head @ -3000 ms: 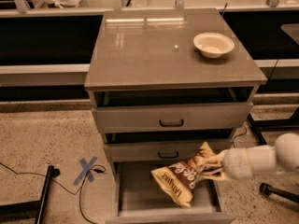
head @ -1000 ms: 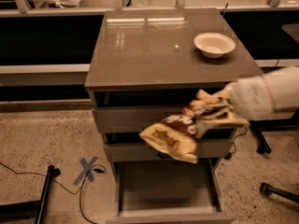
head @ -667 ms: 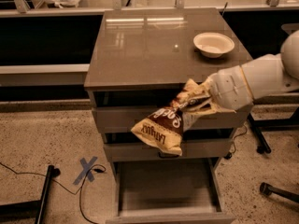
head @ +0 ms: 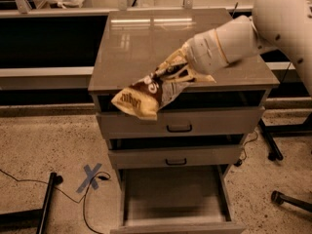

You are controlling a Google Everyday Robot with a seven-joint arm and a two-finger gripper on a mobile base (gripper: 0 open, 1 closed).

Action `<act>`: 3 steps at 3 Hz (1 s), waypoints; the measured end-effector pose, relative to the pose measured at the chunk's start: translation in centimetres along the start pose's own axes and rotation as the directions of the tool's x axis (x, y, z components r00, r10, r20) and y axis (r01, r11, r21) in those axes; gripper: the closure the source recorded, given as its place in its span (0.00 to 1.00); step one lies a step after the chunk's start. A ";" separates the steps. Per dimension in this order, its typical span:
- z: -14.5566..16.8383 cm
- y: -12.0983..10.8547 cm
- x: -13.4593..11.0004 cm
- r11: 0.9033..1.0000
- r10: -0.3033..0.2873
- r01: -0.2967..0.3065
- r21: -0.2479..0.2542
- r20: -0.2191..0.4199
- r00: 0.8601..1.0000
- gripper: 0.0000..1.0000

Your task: Pick brown chip bag from bottom drawer and place on counter

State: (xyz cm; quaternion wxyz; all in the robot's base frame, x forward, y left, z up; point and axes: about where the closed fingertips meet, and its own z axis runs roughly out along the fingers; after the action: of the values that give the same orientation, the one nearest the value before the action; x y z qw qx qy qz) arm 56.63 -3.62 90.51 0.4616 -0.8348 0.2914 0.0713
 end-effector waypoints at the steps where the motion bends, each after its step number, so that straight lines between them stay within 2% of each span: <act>1: 0.7 -5.5 1.0 0.999 -0.022 0.022 0.042 -0.001 1.000 1.00; 2: 2.0 -9.8 4.9 0.993 0.030 -0.026 0.117 -0.032 0.999 1.00; 3: 2.4 -11.4 8.0 0.977 0.088 -0.079 0.197 -0.038 0.995 1.00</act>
Offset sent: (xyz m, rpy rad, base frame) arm 0.1516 0.0376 0.0498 0.1045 -0.0520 -0.1798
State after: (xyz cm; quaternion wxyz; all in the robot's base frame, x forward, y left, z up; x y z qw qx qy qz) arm 69.87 -0.41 94.38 0.5309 -0.7740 0.3425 0.0423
